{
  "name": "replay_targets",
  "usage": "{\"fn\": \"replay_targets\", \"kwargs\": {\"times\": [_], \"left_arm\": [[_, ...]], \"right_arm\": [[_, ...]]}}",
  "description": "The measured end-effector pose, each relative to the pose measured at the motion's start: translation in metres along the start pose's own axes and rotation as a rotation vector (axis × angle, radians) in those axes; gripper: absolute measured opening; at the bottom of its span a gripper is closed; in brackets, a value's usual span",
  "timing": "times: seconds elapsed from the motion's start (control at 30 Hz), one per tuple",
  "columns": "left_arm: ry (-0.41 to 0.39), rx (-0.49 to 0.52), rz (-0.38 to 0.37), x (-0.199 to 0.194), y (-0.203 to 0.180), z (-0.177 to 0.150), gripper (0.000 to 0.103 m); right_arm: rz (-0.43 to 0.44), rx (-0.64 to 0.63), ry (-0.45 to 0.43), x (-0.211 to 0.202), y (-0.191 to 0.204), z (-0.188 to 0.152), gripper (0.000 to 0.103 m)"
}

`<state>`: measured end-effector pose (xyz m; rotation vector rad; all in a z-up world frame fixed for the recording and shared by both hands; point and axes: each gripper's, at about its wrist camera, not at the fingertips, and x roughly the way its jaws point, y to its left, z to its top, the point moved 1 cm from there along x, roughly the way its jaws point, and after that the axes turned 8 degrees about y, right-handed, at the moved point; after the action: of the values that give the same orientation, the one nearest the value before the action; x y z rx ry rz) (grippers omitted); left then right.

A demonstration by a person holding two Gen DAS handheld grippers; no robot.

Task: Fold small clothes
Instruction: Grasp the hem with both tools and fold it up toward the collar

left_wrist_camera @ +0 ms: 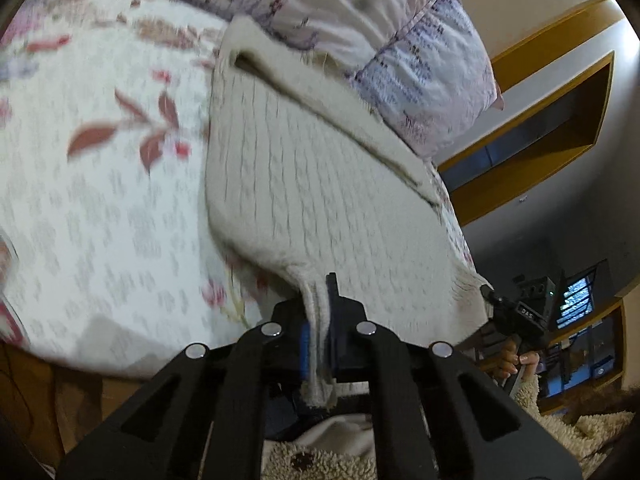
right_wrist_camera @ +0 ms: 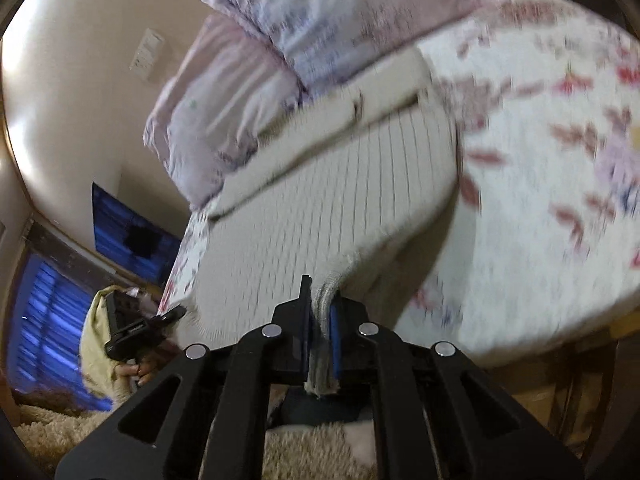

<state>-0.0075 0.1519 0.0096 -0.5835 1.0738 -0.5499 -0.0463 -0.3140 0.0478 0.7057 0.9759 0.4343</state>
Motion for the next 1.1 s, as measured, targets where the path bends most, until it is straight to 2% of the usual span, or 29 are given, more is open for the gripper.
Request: {"fn": "replay_targets", "kwargs": {"times": [0.17,0.47,0.63,0.87,1.1], "left_arm": [[-0.083,0.03,0.025,-0.015,-0.009,0.028,0.006],[-0.232,0.092,0.104,-0.03,-0.032,0.088,0.006],[-0.285,0.15,0.159,-0.025,-0.049,0.128,0.006],[-0.32,0.164,0.189,-0.016,-0.057,0.181,0.006],[-0.298,0.121,0.211,0.024,-0.04,0.233,0.006]], "right_arm": [[-0.045,-0.033,-0.123,-0.011,0.007,0.019,0.007],[-0.194,-0.159,-0.304,-0.021,0.032,0.07,0.007],[-0.255,-0.214,-0.357,-0.011,0.043,0.104,0.007],[-0.263,-0.217,-0.399,0.007,0.043,0.148,0.007],[-0.294,-0.166,-0.373,0.046,0.02,0.189,0.007]]}}
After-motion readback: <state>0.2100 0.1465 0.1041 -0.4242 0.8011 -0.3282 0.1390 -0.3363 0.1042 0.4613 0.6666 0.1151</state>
